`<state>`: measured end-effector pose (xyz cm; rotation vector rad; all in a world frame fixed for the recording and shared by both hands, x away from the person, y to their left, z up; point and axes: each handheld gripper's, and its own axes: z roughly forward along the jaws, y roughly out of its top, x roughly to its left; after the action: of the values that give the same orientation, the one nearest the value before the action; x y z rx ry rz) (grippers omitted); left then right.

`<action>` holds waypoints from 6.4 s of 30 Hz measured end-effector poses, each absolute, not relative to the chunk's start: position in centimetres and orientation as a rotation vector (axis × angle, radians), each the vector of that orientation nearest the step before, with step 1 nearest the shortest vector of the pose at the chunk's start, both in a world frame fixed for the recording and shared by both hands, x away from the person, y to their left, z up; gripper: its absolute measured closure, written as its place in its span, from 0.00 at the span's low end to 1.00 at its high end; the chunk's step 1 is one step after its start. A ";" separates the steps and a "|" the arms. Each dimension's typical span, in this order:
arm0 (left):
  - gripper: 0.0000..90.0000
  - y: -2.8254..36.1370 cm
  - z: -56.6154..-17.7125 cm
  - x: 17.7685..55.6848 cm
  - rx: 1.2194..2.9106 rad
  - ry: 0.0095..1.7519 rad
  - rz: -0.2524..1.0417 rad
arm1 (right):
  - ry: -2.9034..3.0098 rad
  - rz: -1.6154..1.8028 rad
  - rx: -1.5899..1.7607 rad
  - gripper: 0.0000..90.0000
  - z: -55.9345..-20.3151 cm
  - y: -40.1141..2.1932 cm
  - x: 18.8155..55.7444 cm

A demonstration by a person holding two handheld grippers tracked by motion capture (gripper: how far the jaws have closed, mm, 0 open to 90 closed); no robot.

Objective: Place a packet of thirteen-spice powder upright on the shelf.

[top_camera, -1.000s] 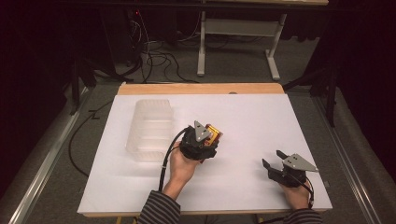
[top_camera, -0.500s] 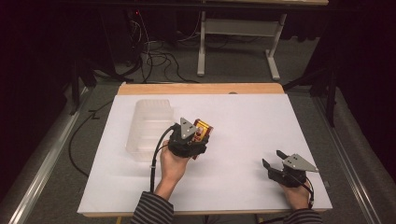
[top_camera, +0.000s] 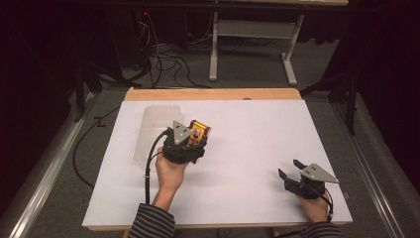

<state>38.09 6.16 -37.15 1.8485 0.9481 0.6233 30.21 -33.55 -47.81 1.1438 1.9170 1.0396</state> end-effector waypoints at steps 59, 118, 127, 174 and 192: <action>0.36 13.5 -39.8 38.1 1.792 1.175 0.783 | 1.913 1.040 1.142 0.37 -47.8 -33.5 30.2; 0.29 15.6 -41.9 35.6 1.809 1.247 0.756 | 1.918 1.028 1.135 0.37 -47.8 -33.4 30.2; 0.26 15.6 -41.3 35.4 1.797 1.241 0.760 | 1.916 1.032 1.135 0.37 -47.9 -33.4 30.2; 0.22 12.0 -36.6 33.3 1.811 1.010 0.719 | 1.920 1.029 1.128 0.37 -47.8 -33.5 30.2; 0.23 10.2 -36.3 32.8 1.820 0.949 0.677 | 1.919 1.028 1.131 0.37 -47.8 -33.5 30.2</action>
<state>32.82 10.23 -36.33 1.8196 0.9486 0.6774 30.15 -33.46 -47.82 1.1308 1.9191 1.0281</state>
